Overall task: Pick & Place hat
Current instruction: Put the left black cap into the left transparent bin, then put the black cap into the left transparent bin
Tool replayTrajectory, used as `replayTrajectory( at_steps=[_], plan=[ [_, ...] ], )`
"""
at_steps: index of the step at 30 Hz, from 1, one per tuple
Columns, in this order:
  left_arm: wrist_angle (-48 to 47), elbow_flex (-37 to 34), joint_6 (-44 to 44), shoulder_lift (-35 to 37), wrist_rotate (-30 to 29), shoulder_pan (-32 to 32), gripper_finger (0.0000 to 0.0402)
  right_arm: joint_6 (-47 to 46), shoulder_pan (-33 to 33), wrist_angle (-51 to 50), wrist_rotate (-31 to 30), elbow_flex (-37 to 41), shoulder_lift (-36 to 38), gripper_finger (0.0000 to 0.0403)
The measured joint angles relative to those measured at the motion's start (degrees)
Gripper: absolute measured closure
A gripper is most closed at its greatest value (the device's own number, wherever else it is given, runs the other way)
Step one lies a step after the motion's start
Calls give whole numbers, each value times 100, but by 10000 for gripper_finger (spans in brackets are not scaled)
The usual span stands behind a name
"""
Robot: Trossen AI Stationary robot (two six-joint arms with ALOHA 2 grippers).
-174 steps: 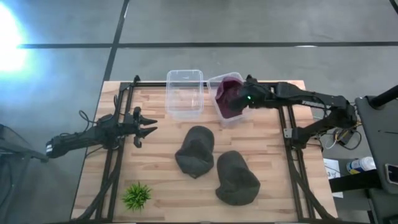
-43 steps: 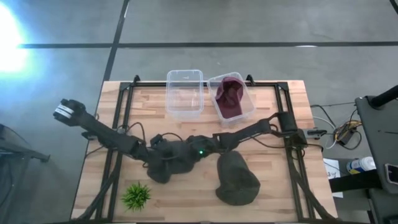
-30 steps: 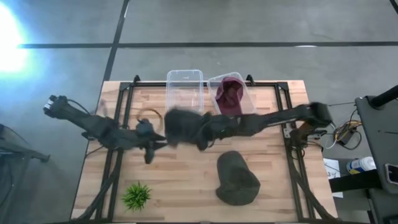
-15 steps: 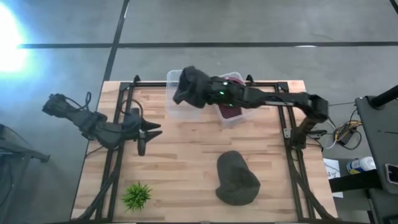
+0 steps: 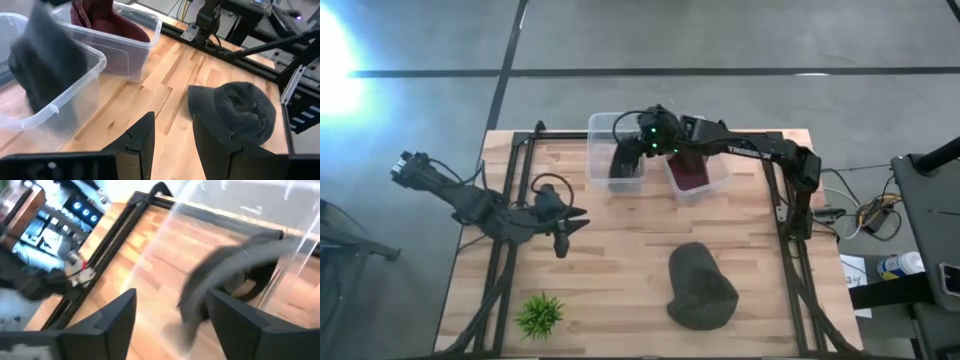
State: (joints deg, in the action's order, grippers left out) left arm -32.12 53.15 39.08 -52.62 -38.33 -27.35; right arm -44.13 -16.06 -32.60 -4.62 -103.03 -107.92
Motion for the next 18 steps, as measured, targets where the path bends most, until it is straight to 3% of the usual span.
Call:
replayTrajectory(
  at_steps=[6, 9, 13, 18],
  plan=[
    [29, 0, -220, -316, -22, 15, 274, 279, 764, -1361, -156, 54, 710, 121],
    [97, 0, -320, -592, -18, 55, 274, -70, 1440, -2273, -429, 333, 956, 113],
    [390, -1, -354, -1130, 193, 243, 274, -1663, 2468, -3181, -364, 1007, 1151, 116],
    [1246, -4, -669, -1963, 1252, 608, 274, -4170, 3762, -2652, 95, 2082, 1229, 132]
  ],
)
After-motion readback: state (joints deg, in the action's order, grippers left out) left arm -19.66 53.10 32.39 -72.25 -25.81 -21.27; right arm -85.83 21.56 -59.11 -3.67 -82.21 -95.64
